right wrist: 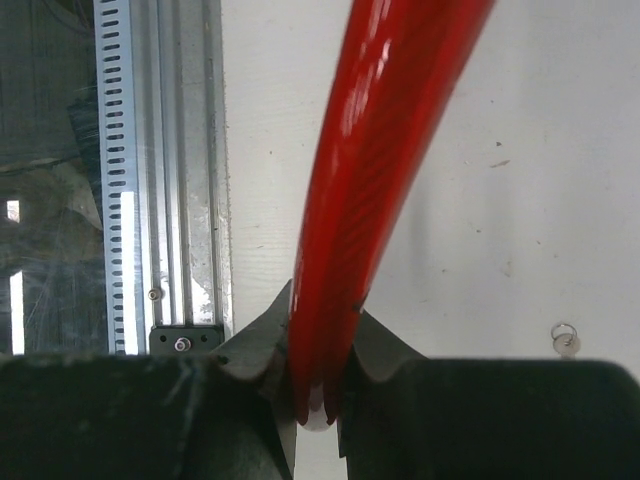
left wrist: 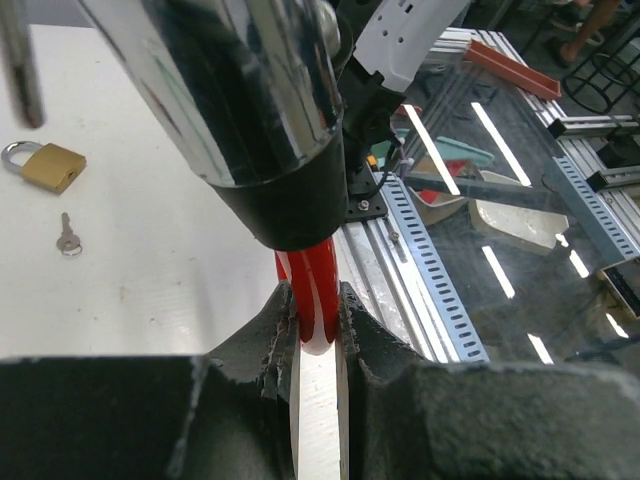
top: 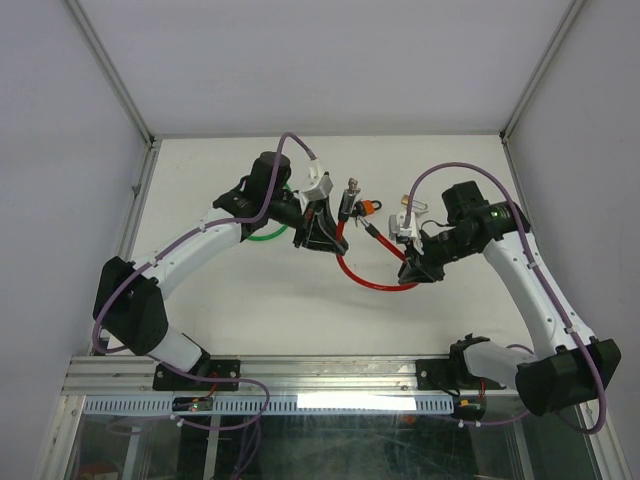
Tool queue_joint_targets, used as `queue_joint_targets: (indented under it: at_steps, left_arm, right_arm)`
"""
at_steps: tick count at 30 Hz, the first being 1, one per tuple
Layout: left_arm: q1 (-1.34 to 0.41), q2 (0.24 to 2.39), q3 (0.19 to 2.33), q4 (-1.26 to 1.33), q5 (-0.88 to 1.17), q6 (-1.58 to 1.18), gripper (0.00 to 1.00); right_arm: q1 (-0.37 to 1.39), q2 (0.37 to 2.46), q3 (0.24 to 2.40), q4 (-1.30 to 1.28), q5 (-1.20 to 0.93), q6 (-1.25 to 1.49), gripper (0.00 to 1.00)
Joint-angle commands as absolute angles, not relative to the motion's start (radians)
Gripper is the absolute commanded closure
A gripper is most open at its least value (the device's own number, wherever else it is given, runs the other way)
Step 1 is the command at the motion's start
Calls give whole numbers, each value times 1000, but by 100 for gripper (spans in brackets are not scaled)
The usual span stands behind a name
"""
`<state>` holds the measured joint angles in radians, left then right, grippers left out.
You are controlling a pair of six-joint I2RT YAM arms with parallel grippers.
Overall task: Lock with the key
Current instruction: Lock the lock.
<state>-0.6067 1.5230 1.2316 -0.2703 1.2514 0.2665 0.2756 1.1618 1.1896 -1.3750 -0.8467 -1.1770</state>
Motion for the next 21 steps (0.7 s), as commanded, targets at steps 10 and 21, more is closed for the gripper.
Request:
queue_joint_targets:
  at_steps: [10, 21]
  left_arm:
    - [-608, 1482, 1231, -240, 1471, 315, 100]
    - [-663, 1469, 1215, -239, 1484, 289, 100]
  right_arm:
    - [341, 1113, 1176, -1323, -831, -1134, 100]
    - [369, 1147, 1221, -1303, -833, -1117, 100]
